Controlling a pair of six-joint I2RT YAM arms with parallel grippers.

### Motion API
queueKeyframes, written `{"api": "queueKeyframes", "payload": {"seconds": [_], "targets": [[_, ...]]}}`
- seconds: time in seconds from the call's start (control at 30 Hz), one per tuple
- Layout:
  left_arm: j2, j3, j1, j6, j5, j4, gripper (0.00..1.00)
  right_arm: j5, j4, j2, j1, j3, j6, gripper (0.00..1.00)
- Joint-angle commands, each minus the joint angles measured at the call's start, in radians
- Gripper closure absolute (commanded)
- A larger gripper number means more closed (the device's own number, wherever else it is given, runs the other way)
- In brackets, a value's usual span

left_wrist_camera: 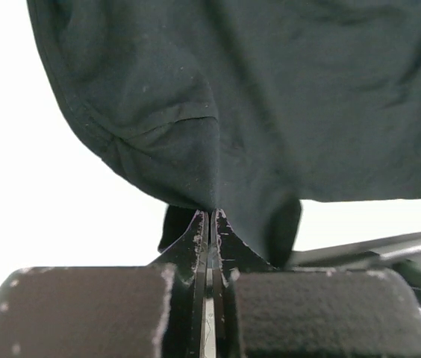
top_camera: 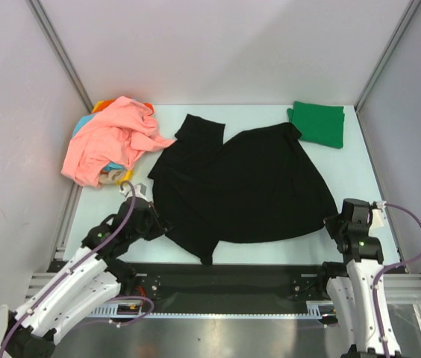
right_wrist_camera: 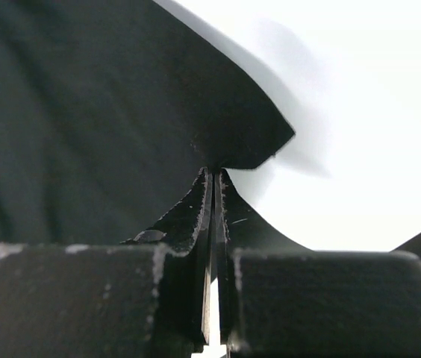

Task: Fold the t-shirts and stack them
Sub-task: Flatten the tshirt out, then fold the tshirt

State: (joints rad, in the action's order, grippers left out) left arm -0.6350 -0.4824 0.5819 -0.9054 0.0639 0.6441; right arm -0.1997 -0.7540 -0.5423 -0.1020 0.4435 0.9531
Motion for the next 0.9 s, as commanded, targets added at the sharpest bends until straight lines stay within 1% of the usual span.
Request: {"api": "queueKeyframes", "payload": {"seconds": [0.0,0.1,0.27,0.37,0.43,0.53,0.57,0.67,0.7,0.8,0.87], "targets": [[0.044,-0.114,-0.008,0.028,-0.013,0.129,0.99,0.022,-0.122,0.067,-0.002,0.092,0.013,1.0],[0.066,-0.177,-0.008,0.039,-0.007,0.21,1.0,0.029,-0.171,0.08,-0.002,0.153,0.018,1.0],[0.126,-0.274,-0.008,0.045,0.01,0.339,1.0,-0.009,-0.261,0.111,-0.002,0.244,-0.002,1.0],[0.139,-0.301,-0.008,0.04,0.005,0.379,1.0,-0.027,-0.295,0.14,-0.002,0.27,-0.005,1.0],[0.138,-0.311,-0.008,0.042,0.002,0.373,0.99,-0.029,-0.291,0.145,-0.002,0.271,-0.011,1.0],[0.094,-0.309,-0.008,0.062,0.014,0.327,0.99,0.006,-0.217,0.117,-0.002,0.241,-0.04,1.0],[0.043,-0.315,-0.008,0.075,0.017,0.312,0.98,0.038,-0.188,0.078,-0.002,0.23,-0.048,1.0],[-0.034,-0.329,-0.011,0.105,0.034,0.235,0.99,0.084,-0.085,-0.002,-0.001,0.199,-0.063,1.0],[-0.073,-0.346,-0.02,0.112,0.046,0.22,0.99,0.101,-0.029,-0.049,0.001,0.192,-0.066,1.0],[-0.135,-0.392,-0.046,0.151,0.066,0.177,0.99,0.106,0.069,-0.148,0.013,0.181,-0.077,1.0],[-0.184,-0.413,-0.1,0.195,0.063,0.146,0.99,0.103,0.111,-0.191,0.025,0.198,-0.091,1.0]]}}
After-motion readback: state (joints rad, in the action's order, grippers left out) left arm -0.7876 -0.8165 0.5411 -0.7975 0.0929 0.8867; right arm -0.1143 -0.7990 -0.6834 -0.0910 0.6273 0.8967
